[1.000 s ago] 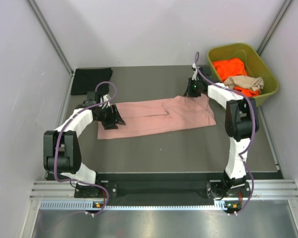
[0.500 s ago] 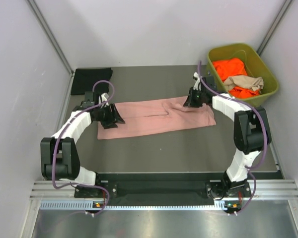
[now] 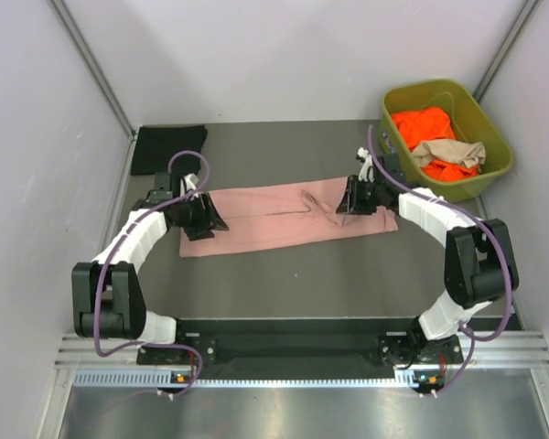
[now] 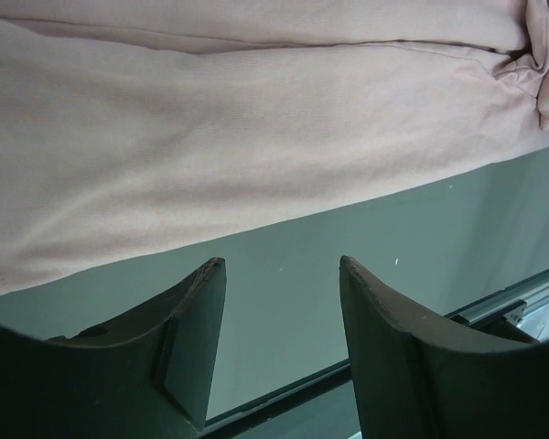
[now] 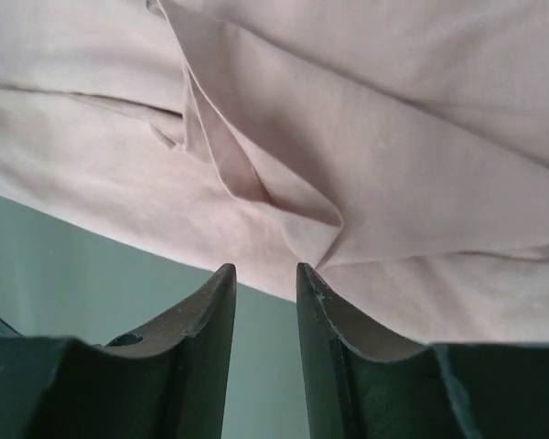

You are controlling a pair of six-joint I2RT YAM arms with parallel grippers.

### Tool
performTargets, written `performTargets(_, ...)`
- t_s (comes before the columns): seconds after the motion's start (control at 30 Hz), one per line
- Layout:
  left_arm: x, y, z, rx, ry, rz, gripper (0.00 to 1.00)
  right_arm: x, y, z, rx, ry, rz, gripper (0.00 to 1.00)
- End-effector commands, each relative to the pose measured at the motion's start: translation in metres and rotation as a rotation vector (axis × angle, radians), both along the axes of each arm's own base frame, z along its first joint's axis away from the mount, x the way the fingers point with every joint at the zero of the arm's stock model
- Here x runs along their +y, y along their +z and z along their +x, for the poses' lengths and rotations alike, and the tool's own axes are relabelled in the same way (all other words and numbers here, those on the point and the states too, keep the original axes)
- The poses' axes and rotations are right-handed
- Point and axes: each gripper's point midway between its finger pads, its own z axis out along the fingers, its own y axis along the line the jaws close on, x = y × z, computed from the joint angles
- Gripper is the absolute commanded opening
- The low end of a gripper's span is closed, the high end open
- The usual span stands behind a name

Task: Fold and stack the t-shirts
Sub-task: Fold the tshirt

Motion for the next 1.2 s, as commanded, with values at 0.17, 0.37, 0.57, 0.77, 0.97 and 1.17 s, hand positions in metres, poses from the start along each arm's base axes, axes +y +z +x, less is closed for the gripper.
performTargets(0.17, 0.002, 0.018, 0.010, -0.056, 0.021, 0.000, 0.58, 0.016, 0.018, 0.046, -0.041, 0.017, 0.085, 0.39)
performTargets(0.37, -0.002, 0.020, 0.011, -0.051, 0.018, -0.019, 0.58, 0.043, 0.002, 0.072, -0.006, 0.023, 0.166, 0.40)
performTargets(0.57, 0.002, 0.022, 0.011, -0.049, 0.018, 0.001, 0.58, 0.065, 0.003, 0.064, 0.047, 0.042, 0.290, 0.34)
performTargets(0.77, 0.004, 0.020, 0.010, -0.043, 0.020, 0.008, 0.58, 0.084, 0.004, 0.030, 0.093, 0.072, 0.359, 0.30)
performTargets(0.97, 0.004, 0.019, 0.013, -0.040, 0.016, 0.004, 0.58, 0.105, -0.011, -0.001, 0.186, 0.090, 0.438, 0.28)
performTargets(1.17, 0.005, 0.020, 0.013, -0.041, 0.010, 0.009, 0.58, 0.106, 0.022, 0.023, 0.104, 0.093, 0.468, 0.29)
